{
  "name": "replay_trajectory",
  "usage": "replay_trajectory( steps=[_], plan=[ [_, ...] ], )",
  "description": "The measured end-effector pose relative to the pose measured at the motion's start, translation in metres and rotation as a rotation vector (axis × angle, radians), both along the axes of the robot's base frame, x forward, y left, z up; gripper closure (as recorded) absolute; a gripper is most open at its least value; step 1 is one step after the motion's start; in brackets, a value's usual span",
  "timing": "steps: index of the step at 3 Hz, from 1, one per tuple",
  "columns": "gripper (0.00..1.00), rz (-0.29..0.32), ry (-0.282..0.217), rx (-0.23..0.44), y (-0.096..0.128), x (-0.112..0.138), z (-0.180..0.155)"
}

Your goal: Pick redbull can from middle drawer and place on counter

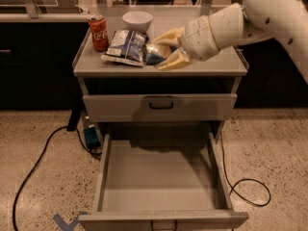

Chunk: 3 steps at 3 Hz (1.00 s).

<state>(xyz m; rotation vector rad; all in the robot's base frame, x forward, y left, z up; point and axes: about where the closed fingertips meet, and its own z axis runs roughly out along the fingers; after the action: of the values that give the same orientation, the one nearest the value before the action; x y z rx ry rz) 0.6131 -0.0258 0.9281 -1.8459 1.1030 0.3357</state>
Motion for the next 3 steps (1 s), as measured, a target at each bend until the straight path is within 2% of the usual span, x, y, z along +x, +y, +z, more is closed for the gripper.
replay_trajectory(
  steps=[1, 2, 3],
  plan=[
    [1.0, -0.114, -0.059, -0.042, -0.033, 0.062, 0.014],
    [1.0, -0.168, -0.072, -0.031, -0.048, 0.113, 0.011],
    [1.0, -0.191, -0.105, -0.01, -0.057, 0.122, 0.028]
  ],
)
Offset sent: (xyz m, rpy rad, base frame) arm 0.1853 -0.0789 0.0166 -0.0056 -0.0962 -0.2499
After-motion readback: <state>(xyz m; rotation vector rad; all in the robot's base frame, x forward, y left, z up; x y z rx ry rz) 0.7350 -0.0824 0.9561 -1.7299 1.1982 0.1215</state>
